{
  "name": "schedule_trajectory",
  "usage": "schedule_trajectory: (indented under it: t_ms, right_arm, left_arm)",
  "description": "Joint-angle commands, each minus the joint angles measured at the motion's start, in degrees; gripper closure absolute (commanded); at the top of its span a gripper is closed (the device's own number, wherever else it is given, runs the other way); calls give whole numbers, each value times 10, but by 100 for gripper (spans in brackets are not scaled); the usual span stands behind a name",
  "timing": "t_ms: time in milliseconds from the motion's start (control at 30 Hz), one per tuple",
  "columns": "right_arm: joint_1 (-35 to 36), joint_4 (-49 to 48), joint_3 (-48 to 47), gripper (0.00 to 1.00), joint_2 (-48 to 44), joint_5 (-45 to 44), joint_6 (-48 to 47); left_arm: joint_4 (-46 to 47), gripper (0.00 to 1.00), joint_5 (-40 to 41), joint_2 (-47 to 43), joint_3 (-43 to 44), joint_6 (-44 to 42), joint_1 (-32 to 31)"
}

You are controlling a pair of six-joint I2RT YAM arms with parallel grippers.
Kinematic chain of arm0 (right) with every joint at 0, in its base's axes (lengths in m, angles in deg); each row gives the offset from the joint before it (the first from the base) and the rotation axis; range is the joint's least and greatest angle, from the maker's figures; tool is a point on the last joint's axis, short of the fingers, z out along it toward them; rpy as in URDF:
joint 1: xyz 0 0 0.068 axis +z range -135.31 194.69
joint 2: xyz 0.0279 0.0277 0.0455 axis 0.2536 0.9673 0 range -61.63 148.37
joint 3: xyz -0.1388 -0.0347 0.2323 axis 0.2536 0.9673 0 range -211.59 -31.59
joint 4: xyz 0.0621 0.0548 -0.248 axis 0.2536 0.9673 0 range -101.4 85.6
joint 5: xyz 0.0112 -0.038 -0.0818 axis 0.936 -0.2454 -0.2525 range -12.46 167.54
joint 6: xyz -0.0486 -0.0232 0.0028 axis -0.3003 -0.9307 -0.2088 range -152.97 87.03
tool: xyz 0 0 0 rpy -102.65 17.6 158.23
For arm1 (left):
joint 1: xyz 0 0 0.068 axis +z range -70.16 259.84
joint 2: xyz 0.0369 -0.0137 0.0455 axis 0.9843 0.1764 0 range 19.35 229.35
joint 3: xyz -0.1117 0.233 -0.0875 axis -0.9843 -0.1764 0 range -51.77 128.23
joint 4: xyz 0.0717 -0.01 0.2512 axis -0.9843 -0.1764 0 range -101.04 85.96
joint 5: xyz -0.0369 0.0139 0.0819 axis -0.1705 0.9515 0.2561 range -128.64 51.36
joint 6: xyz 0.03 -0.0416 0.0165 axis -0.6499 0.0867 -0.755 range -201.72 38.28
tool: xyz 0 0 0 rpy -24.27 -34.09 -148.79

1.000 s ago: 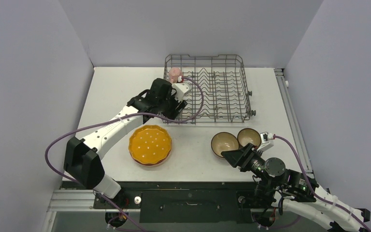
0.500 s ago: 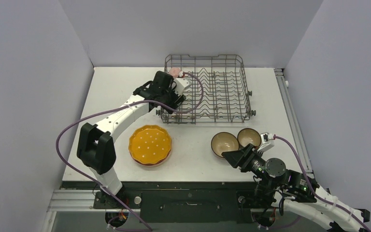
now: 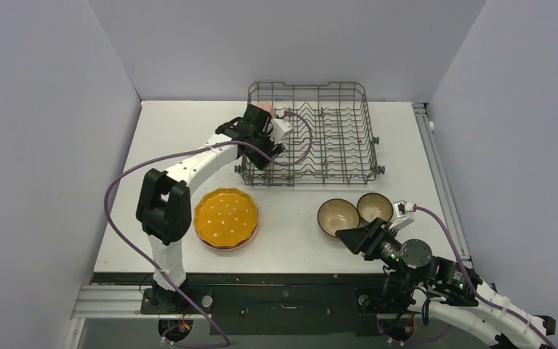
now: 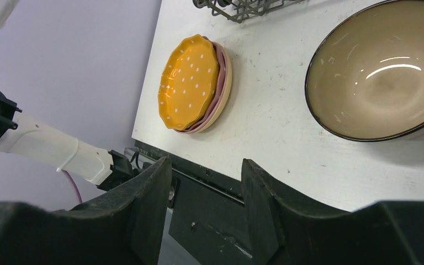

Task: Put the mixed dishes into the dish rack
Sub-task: Turn the cup upside down in the dish rack.

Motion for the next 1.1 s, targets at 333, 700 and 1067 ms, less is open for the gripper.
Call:
schedule_trajectory:
  t_ms: [333, 700, 1067]
  right_arm:
    - [-4, 4, 5, 54, -7, -17, -3]
    - [-4, 2, 3, 54, 3, -18, -6]
    - [-4, 2, -3, 53, 15, -19, -11]
  left_arm:
    - [-5, 85, 14, 61, 52, -18, 9]
    - [-11, 76, 8, 97, 63, -20, 17]
    - [-19, 69, -9, 128, 73, -18, 17]
